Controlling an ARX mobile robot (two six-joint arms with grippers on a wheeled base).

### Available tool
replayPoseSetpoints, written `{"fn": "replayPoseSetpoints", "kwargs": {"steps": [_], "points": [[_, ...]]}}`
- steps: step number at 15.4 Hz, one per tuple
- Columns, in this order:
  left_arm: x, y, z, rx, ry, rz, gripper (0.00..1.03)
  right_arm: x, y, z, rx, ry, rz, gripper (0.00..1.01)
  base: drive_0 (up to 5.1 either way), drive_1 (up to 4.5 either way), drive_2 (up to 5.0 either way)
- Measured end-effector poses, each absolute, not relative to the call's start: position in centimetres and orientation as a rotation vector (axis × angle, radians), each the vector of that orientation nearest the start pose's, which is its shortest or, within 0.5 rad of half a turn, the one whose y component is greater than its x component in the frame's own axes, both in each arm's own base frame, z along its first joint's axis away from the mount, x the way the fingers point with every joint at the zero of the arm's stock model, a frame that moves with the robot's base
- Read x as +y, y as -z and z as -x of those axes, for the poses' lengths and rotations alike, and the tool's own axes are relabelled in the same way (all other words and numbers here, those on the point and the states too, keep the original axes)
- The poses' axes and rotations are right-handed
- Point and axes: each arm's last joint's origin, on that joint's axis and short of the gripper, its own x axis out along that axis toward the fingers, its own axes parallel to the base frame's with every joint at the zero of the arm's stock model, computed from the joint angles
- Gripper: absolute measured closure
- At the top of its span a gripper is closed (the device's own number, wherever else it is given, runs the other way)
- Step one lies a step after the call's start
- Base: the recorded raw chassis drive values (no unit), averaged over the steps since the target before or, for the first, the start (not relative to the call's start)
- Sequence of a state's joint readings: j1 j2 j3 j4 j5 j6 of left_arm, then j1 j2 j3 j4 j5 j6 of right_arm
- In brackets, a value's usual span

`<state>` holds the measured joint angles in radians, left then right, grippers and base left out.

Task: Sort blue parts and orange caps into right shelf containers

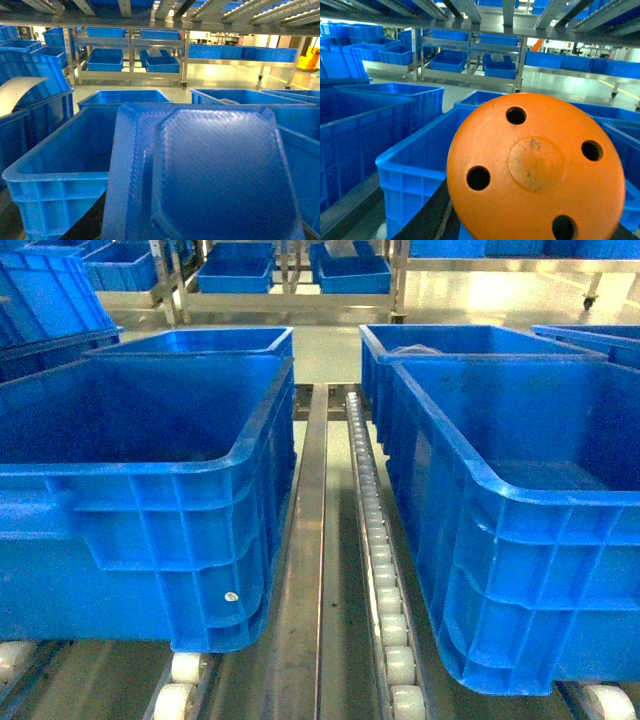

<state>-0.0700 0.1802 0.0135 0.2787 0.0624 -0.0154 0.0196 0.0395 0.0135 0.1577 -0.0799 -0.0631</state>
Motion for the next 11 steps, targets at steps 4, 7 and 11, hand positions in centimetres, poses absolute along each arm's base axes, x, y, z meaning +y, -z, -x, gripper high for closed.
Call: {"fn": "replayPoseSetpoints", "kwargs": {"steps": [4,7,11], "points": [[-1.1,-19.7,-12.7,-0.152,0.137,0.017,0.60,0.2,-19.1,-11.1,-0.169,-0.093,0.083,0.58,0.0,0.00,0.0],[-0.9,-23.8,-17.2,-0.288,0.087,-0.017,0.60,0.0,-22.9,-14.5,-0.256,-0.101,0.094,0.58,0.0,0.00,0.0],[-0.4,-22.4,-29.2,-0.056,-0.019,-0.017,0.60,-0.5,-23.1,-25.3,-0.086,-0.017,0.097,0.58,0.0,0.00,0.0]]}}
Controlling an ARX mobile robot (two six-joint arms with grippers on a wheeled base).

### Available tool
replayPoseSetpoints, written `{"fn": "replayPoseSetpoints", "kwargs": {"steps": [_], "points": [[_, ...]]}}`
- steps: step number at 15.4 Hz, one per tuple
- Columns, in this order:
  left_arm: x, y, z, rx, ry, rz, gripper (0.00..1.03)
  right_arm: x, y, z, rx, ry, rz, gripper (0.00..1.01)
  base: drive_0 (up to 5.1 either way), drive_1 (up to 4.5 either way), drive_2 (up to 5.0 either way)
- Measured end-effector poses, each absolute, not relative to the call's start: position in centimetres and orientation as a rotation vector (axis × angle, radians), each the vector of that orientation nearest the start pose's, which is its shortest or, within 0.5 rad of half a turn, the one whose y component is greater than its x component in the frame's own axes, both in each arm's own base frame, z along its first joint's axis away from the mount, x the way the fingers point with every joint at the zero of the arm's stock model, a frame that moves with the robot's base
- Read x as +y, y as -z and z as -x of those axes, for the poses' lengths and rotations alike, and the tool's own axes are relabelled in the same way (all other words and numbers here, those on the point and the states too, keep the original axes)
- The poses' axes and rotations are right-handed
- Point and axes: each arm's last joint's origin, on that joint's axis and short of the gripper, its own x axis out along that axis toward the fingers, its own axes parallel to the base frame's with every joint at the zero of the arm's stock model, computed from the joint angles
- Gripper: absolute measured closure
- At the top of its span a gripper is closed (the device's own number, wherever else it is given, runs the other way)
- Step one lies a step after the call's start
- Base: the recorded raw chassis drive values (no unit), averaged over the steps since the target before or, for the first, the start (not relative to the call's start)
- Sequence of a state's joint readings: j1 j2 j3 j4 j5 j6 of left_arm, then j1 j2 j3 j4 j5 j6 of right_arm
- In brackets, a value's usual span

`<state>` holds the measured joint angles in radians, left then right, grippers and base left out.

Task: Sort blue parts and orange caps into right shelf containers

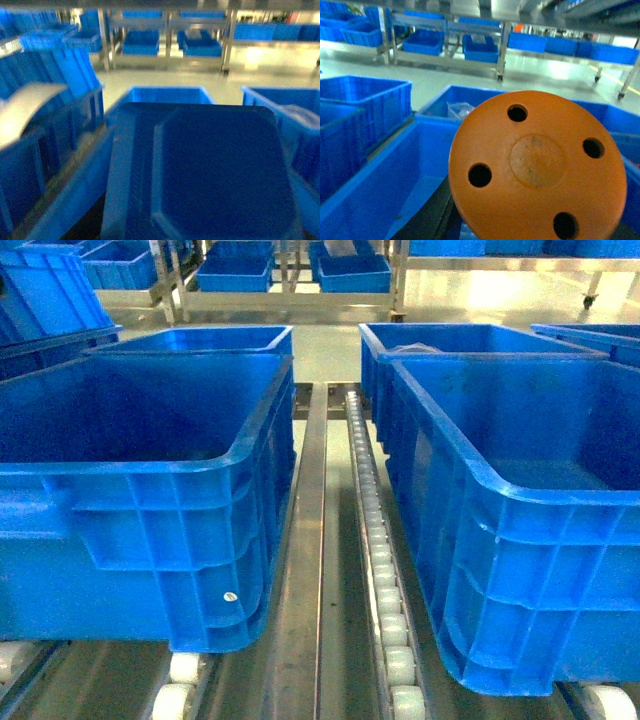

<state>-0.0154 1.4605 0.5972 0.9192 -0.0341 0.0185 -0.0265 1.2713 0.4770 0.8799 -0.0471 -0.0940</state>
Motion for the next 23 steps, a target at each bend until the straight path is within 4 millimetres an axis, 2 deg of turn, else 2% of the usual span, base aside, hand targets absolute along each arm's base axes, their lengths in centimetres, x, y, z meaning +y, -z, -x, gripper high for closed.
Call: {"fn": "replayPoseSetpoints", "kwargs": {"steps": [1,2,3,5,7,8,10,11,13,17,21,22,23], "points": [[-0.4,-21.5,-31.0,0.009,-0.032,-0.002,0.60,-0.7,-21.7,-27.3,-0.018,0.004,0.080,0.58,0.0,0.00,0.0],[-0.4,-22.0,-31.3,-0.022,-0.033,0.000,0.60,-0.7,-21.5,-27.9,-0.015,0.013,0.074,0.49,0.0,0.00,0.0],[-0.3,-23.0,-31.0,-0.073,-0.022,0.003,0.49,-0.7,-21.8,-27.9,-0.037,0.013,0.068,0.34,0.0,0.00,0.0],[-0.2,-23.3,-30.7,-0.075,0.004,0.013,0.38,-0.7,-22.0,-27.9,-0.050,0.014,0.068,0.23,0.0,0.00,0.0],[0.1,-22.5,-30.3,-0.047,-0.010,0.046,0.13,-0.5,-22.1,-27.9,-0.075,0.037,0.069,0.01,0.0,0.00,0.0],[0.3,-21.9,-29.6,-0.030,-0.035,0.060,0.03,-0.3,-21.7,-27.3,-0.099,0.060,0.073,0.04,0.0,0.00,0.0],[0.2,-21.8,-29.2,-0.015,-0.032,0.070,0.07,-0.1,-20.6,-27.2,-0.046,0.049,0.071,0.04,0.0,0.00,0.0],[0.1,-21.4,-28.0,0.007,-0.007,0.040,0.21,0.0,-20.2,-26.3,0.008,0.009,0.043,0.17,0.0,0.00,0.0],[0.1,-20.4,-24.8,-0.005,-0.005,0.018,0.48,0.0,-19.4,-23.3,0.002,0.000,0.019,0.45,0.0,0.00,0.0],[0.1,-18.6,-20.4,0.010,-0.005,0.018,1.01,0.0,-18.0,-19.3,0.012,0.000,0.015,0.99,0.0,0.00,0.0],[0.1,-17.6,-17.3,0.016,-0.005,0.017,1.01,0.0,-17.3,-16.6,0.012,0.000,0.012,1.00,0.0,0.00,0.0],[0.0,-17.5,-16.6,0.014,-0.005,0.017,1.01,0.0,-16.8,-16.0,-0.013,0.000,0.011,1.00,0.0,0.00,0.0],[0.0,-17.4,-16.1,0.010,-0.005,0.017,1.01,0.0,-15.9,-15.5,0.038,0.000,0.011,1.00,0.0,0.00,0.0]]}}
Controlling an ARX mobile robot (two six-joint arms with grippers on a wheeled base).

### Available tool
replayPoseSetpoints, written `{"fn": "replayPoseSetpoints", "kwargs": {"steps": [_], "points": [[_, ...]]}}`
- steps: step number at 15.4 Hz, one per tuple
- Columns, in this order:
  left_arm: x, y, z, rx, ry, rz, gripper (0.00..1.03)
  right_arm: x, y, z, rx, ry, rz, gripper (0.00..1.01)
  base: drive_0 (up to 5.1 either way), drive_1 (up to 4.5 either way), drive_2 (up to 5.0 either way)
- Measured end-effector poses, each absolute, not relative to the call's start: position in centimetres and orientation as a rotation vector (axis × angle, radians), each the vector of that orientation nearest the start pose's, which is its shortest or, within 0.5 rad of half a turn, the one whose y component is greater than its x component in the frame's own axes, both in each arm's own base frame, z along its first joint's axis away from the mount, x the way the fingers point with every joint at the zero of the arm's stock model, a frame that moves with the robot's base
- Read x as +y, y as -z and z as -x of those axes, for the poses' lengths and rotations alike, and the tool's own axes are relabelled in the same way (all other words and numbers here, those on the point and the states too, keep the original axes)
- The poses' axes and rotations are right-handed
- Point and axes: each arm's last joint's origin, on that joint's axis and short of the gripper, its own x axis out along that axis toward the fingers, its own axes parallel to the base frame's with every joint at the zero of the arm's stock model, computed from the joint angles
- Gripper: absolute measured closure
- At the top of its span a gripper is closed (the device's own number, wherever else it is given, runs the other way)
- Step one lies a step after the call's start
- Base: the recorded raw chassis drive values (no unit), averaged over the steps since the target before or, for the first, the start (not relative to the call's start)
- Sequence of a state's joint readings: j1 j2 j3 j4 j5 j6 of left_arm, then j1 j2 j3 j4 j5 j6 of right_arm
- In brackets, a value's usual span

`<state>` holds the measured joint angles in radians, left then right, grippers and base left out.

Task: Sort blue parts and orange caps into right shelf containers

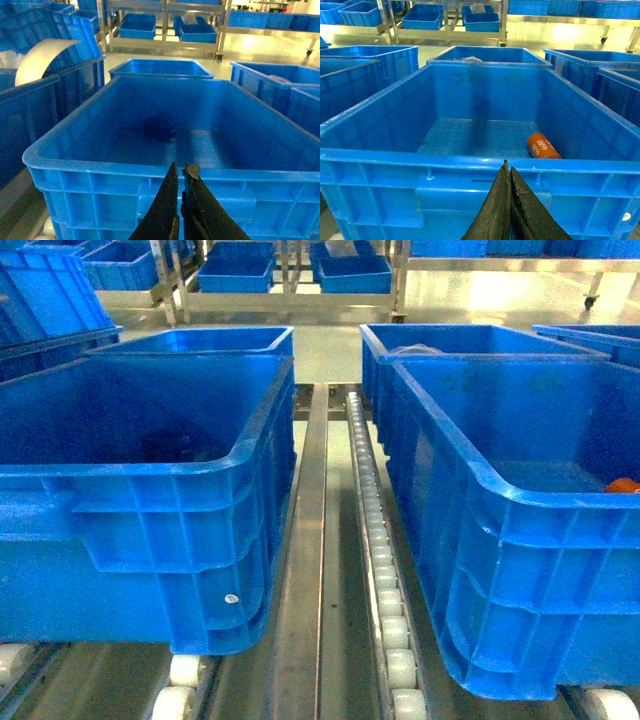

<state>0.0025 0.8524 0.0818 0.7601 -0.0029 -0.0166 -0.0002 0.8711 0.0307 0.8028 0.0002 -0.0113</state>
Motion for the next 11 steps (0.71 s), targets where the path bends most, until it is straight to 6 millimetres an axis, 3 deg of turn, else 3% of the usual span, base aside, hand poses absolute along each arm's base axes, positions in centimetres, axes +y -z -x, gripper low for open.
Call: {"fn": "replayPoseSetpoints", "kwargs": {"steps": [3,11], "points": [[0.0,-15.9,-14.6,0.038,-0.006,0.016,1.01,0.0,-16.4,-14.2,0.009,0.000,0.011,1.00,0.0,0.00,0.0],[0.0,-17.0,-12.2,-0.008,-0.005,0.015,1.01,0.0,-17.1,-12.0,-0.013,0.000,0.011,1.00,0.0,0.00,0.0]]}}
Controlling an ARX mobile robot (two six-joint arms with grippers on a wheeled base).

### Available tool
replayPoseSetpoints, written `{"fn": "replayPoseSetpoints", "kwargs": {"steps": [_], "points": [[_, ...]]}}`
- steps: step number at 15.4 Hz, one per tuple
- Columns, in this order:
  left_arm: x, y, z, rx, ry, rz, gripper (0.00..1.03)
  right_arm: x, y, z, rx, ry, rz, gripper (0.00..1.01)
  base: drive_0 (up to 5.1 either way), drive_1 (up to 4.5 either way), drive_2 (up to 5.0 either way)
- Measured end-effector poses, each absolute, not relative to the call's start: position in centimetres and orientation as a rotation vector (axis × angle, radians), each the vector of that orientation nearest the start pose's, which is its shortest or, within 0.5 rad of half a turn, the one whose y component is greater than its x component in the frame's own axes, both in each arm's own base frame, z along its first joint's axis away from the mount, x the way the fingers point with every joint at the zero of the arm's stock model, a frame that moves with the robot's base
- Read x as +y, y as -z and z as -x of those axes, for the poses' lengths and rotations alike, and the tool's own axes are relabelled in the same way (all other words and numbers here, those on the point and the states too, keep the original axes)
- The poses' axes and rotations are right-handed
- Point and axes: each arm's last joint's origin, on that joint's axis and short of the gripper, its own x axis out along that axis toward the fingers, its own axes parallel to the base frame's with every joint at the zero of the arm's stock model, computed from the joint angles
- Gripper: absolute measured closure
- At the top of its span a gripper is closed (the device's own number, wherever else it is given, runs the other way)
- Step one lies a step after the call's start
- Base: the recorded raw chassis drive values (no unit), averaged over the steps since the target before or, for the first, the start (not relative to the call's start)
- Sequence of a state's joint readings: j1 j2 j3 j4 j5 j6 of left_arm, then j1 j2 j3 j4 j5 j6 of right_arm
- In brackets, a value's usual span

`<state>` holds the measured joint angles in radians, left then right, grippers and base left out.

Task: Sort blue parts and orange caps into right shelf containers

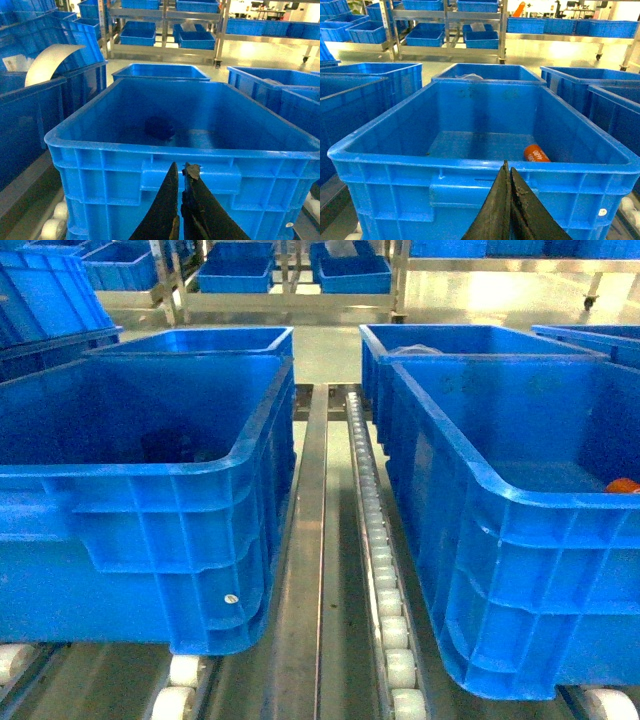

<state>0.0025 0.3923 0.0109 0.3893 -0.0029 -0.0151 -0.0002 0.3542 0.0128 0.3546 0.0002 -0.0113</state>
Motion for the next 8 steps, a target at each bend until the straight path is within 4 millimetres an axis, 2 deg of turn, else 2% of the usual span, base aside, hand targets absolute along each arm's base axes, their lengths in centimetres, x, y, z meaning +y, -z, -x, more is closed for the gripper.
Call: {"fn": "replayPoseSetpoints", "kwargs": {"steps": [8], "points": [[0.04,-17.01,-11.30,-0.011,-0.005,0.015,1.01,0.00,-17.08,-11.14,-0.014,0.000,0.011,1.00,0.0,0.00,0.0]]}}
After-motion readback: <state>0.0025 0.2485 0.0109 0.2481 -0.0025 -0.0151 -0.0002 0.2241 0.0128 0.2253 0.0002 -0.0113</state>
